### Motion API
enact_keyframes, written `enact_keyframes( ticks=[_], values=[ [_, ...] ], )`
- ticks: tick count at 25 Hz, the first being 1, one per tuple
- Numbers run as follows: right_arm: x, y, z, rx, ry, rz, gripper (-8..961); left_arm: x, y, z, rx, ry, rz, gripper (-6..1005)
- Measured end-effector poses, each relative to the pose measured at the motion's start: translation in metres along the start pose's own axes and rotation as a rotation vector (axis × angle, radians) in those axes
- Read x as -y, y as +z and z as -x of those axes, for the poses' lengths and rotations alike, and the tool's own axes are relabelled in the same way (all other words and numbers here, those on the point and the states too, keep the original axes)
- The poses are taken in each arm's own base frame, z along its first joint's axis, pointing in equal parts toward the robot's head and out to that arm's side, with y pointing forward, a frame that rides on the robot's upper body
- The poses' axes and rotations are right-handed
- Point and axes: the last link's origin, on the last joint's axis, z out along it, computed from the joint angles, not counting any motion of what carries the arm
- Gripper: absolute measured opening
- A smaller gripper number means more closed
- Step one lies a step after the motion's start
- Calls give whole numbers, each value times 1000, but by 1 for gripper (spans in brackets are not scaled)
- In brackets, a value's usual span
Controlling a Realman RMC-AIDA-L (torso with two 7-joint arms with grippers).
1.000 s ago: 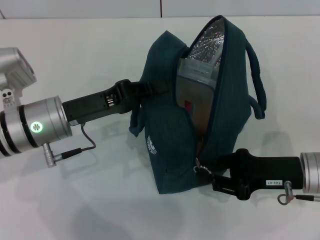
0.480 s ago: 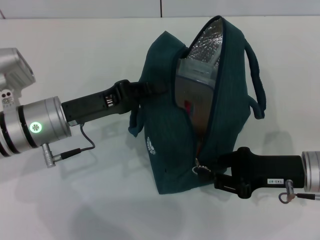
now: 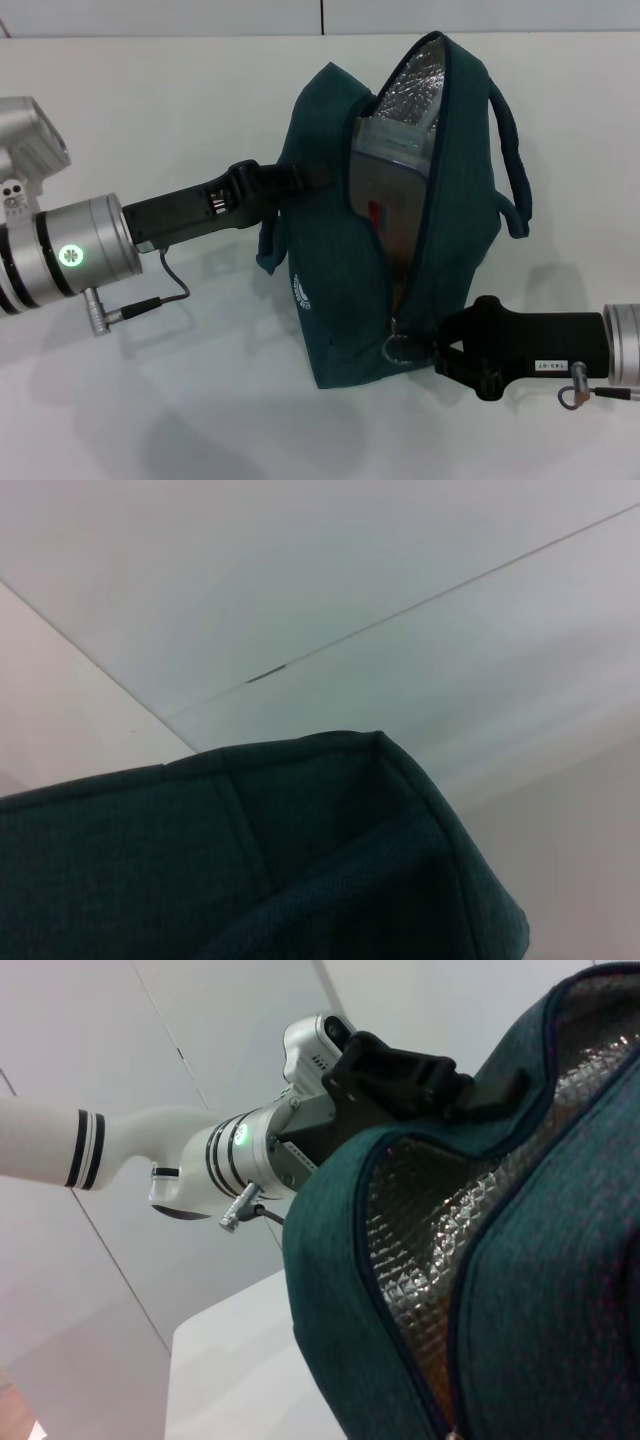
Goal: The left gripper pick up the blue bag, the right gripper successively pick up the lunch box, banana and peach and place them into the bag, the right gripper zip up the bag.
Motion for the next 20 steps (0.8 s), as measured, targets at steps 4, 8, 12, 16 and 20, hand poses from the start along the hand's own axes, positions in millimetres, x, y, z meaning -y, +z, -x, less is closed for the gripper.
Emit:
enact_keyframes(
  ticks=[4,8,12,16,20],
  values=[
    [0,0,-1,-4,-4,3,85,0,-1,0,-4,-2,-1,34],
    [-2,-3,-1,3,-24,5,3,1,-2,-1,-17,-4,-2,34],
    [-4,-9,0,17,-41,9,3,0,-2,0,-10,14,2,34],
    [-6,-24,0,41,-56,-8,3,2,-4,2,-17,11,0,34],
    [-5,-29,4,66,-74,-23,3,-1,-4,3,-4,25,12,36]
  ],
)
